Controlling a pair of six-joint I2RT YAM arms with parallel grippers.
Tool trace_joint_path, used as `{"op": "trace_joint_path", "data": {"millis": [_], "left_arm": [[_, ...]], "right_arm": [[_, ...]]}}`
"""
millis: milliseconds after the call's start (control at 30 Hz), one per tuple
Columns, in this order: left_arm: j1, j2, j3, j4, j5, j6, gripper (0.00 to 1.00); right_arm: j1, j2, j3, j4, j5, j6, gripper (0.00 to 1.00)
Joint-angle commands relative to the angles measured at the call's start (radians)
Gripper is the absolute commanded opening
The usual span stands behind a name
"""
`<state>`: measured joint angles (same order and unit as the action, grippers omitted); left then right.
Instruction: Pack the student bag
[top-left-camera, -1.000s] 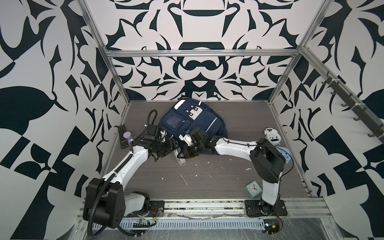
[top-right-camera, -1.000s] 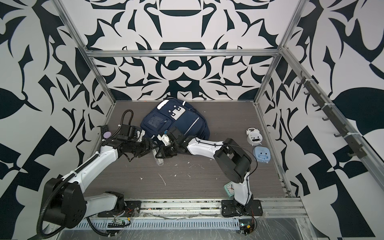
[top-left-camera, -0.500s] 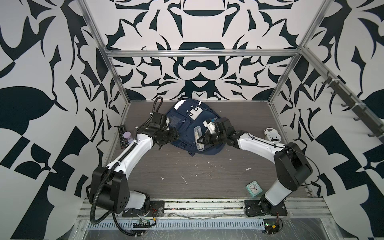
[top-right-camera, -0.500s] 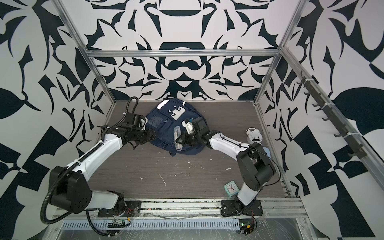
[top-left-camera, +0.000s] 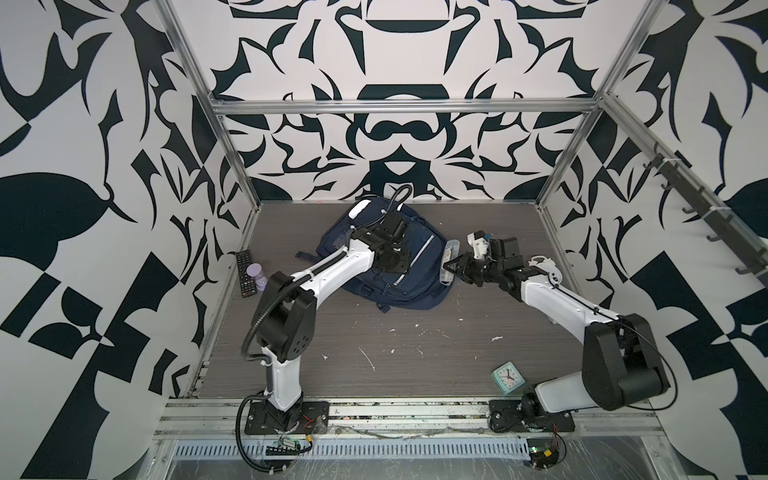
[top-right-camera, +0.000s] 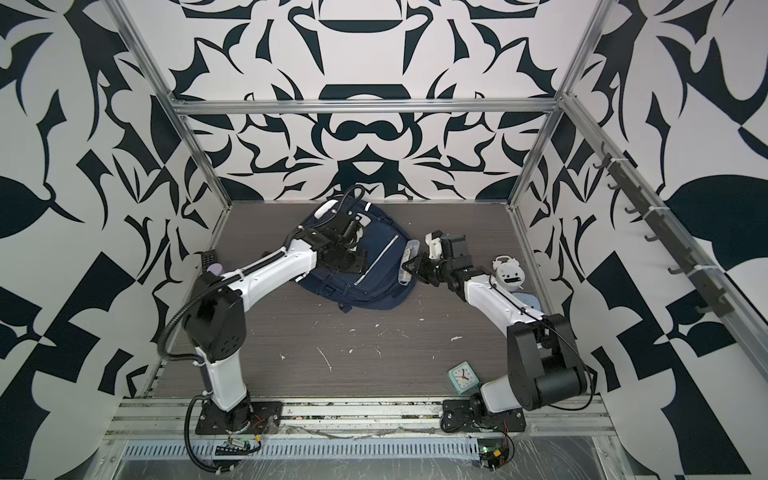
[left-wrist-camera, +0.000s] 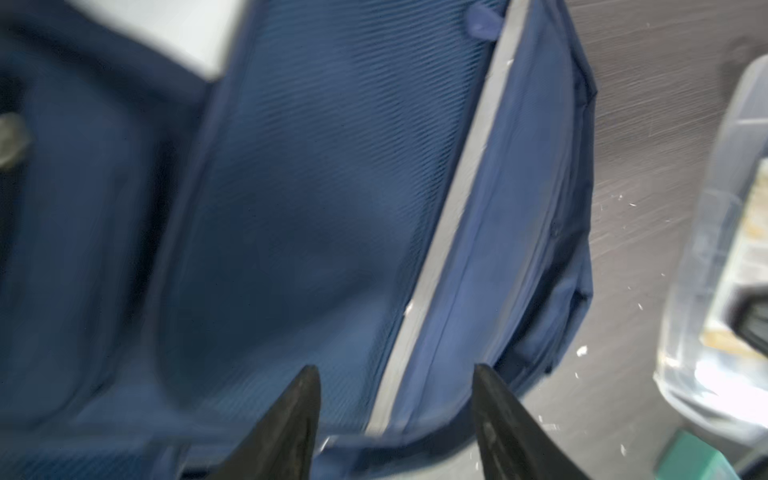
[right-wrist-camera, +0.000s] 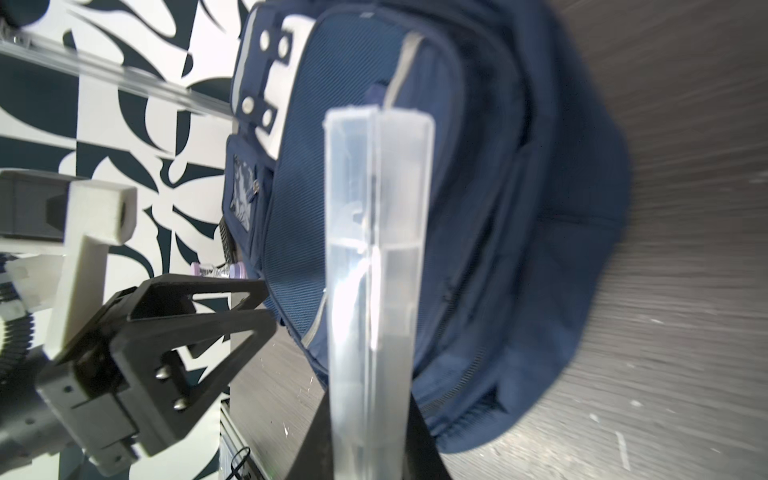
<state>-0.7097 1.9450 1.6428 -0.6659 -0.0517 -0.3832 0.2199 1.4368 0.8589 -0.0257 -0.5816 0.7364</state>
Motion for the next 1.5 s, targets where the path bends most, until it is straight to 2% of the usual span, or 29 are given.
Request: {"op": "trace_joint_path", "data": {"millis": [0,167,333,467,567,633,800,1000,1300,1467], "left_arm": [[-0.065,0.107,0.136,-0.144,-0.117,0.099,0.61],[-0.129,0.21,0.24,-0.198,-0.23,0.153,0.6],[-0.143,0.252,0.273,-0.225,-0.292,0.163,0.59],[-0.143,0.258,0.298,-0.27,-0.365,0.164,0.24],[-0.143,0.236,0.295,-0.27,-0.373,0.167,0.06],[-0.143,0.222,0.299,-0.27,-0.371,0.17,0.0],[-0.143,0.168,0.319,-0.275,-0.301,0.16,0.0],[-0.143,0.05,0.331,-0.244,-0.201,0.137,0.0],[-0.143,-0.028,0.344,-0.259,-0.174,0.12,0.0],[-0.142,-0.069,0.306,-0.246,-0.176,0.104,0.0]], "right_arm": [[-0.022,-0.041,-0.009,0.035,-0.026,0.018,0.02],[-0.034,-0.062,-0.017,0.016,-0.032,0.008,0.02],[-0.034,-0.057,-0.027,0.025,-0.04,0.011,0.02],[-0.033,-0.052,-0.04,0.045,-0.047,0.024,0.02],[-0.035,-0.045,-0.044,0.064,-0.056,0.034,0.02],[-0.034,-0.038,-0.046,0.078,-0.066,0.04,0.02],[-0.014,-0.019,-0.042,0.113,-0.089,0.053,0.02],[0.056,0.038,-0.008,0.167,-0.066,0.077,0.02],[0.148,0.184,0.124,0.273,-0.035,0.148,0.02],[0.186,0.311,0.214,0.374,-0.041,0.243,0.02]]}}
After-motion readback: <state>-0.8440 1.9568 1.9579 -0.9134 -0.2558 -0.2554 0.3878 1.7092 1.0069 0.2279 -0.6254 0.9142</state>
